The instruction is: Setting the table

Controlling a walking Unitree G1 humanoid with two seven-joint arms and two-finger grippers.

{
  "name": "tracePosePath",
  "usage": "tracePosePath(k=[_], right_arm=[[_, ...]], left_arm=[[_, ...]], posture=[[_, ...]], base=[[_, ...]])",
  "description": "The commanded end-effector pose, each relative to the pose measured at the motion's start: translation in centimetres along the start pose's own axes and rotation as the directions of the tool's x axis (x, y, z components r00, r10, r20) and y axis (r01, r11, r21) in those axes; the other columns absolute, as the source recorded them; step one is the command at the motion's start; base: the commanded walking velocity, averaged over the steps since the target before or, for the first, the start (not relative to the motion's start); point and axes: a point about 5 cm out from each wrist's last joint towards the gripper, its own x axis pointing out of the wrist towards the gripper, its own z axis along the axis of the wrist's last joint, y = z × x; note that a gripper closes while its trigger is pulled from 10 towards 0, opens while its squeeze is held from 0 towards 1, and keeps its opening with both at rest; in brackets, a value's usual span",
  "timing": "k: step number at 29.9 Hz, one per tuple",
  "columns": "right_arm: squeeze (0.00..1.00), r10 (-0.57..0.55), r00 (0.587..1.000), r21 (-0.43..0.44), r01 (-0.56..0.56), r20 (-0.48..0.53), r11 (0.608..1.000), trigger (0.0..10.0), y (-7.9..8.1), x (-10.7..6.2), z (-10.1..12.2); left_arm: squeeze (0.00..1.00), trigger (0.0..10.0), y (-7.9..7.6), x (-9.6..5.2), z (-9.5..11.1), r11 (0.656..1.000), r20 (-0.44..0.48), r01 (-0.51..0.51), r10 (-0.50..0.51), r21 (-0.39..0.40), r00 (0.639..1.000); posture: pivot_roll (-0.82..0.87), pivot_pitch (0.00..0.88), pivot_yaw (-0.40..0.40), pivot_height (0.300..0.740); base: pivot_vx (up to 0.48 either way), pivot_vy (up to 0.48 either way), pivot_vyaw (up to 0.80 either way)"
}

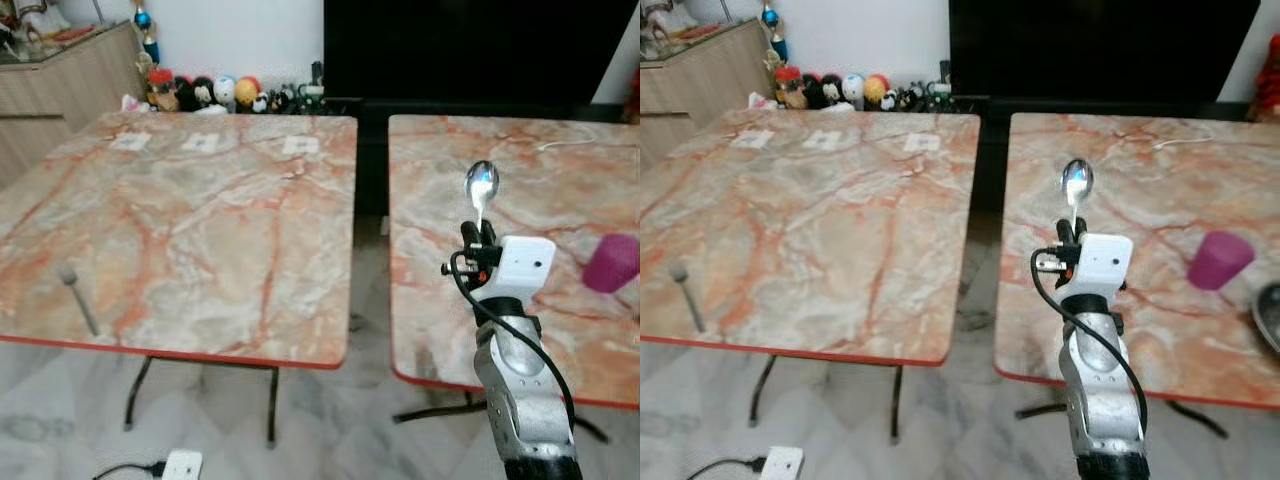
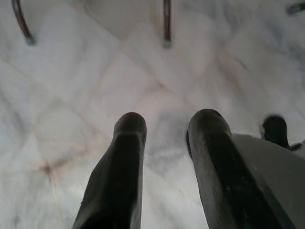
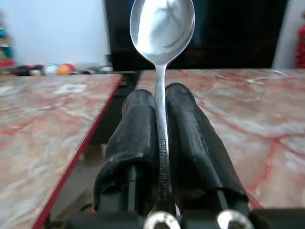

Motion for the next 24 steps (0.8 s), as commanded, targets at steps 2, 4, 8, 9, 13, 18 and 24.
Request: tracePosePath(k=[2,4,8,9,13,18,24], right_arm=[[0.00,-0.029,0.999,-0.006,0.029,0.016,1.000,10.0,-0.7,0.3,0.6],[0.00,-0.029,1.000,0.000,0.029,0.012,1.000,10.0,-0.8,0.3,0.5],[0.00,-0.027,1.000,-0.004,0.027,0.011,1.000,10.0,-0.8,0.2,0.5],[0.00,-0.028,1.000,-0.005,0.028,0.013,1.000,10.0,-0.8,0.2,0.5],[0.00,-0.032,0.999,-0.001,0.032,0.024,0.999,10.0,-0.8,0.2,0.6],[0.00,-0.034,0.999,-0.007,0.034,0.042,0.999,10.0,-0.8,0.5,1.1],[0.00,-0.049,0.997,-0.024,0.050,0.054,0.998,10.0,-1.5,1.0,1.8]], left_arm=[[0.00,10.0,0.0,0.0,-0.2,1.000,-0.012,0.001,-0.001,0.003,1.000],[0.00,10.0,0.0,-0.1,-0.3,1.000,-0.013,0.001,-0.001,0.002,1.000],[0.00,10.0,0.0,-0.1,-0.4,1.000,-0.014,-0.001,0.001,0.001,1.000],[0.00,10.0,0.0,-0.1,-0.4,1.000,-0.014,-0.001,0.001,0.001,1.000],[0.00,10.0,0.0,-0.1,-0.4,1.000,-0.014,0.000,0.000,0.002,1.000],[0.00,10.0,0.0,-0.1,-0.4,1.000,-0.014,-0.001,0.001,0.004,1.000],[0.00,10.0,0.1,0.0,-0.2,1.000,-0.008,-0.006,0.006,0.002,1.000]], posture=[[-0.10,0.000,0.039,0.740],[-0.10,0.000,0.039,0.740],[-0.10,0.000,0.040,0.740],[-0.10,0.000,0.040,0.740],[-0.10,0.000,0.044,0.740],[-0.11,0.000,0.047,0.740],[-0.11,0.000,0.046,0.740]], base=[[0.000,-0.450,0.00],[0.000,-0.450,-0.39],[0.000,-0.450,-0.77],[0.000,-0.446,-0.71],[0.000,-0.448,-0.53],[0.000,-0.449,0.00],[0.000,-0.450,0.00]])
